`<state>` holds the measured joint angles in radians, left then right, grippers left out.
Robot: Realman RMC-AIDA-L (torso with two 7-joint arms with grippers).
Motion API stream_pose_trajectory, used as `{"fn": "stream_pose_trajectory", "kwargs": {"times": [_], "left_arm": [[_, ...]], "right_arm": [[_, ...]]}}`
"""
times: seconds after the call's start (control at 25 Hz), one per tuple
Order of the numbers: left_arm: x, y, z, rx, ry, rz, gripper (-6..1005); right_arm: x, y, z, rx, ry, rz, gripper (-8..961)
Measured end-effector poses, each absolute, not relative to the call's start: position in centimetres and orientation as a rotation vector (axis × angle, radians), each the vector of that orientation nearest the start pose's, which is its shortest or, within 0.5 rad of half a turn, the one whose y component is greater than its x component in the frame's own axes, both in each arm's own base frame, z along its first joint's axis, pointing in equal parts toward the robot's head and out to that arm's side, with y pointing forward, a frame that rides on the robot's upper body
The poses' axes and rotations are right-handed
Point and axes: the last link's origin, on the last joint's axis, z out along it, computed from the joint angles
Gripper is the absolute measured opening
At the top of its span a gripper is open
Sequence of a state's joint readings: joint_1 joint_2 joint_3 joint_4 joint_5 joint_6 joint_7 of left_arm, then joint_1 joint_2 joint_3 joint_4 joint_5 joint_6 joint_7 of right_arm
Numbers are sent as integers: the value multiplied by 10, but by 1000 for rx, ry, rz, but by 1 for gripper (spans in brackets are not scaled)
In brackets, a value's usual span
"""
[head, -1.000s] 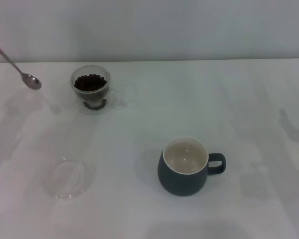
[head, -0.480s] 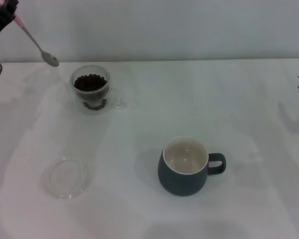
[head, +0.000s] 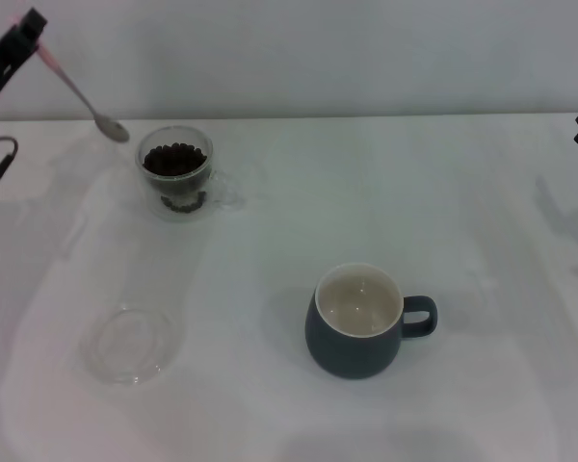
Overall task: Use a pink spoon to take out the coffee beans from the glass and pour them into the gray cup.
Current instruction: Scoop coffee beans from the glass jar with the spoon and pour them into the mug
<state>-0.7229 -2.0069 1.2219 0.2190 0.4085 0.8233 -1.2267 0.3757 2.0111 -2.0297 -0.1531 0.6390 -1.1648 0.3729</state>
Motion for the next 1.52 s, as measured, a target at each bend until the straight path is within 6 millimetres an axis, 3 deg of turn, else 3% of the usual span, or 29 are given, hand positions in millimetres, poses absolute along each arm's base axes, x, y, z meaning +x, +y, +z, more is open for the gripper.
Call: {"fn": "stream_pose_trajectory", "kwargs": {"times": [0.44,0.76,1.16,1.52], "left_arm": [[-269,443,28,-1524,-1181,-1205,131],[-254,449,23,-1525,-1136,-1215,131],[-238,451,6,-1648,-949,-1077,132],[-232,454,-8,-1720,-866,-960,132]], "right_arm": [[379,325,47,-1350,738,765,872],[372,333,47,-1338,781,837,872],[361,348,50,-1346,778,883,872],[364,351,57,-1292,788,891,871]]}}
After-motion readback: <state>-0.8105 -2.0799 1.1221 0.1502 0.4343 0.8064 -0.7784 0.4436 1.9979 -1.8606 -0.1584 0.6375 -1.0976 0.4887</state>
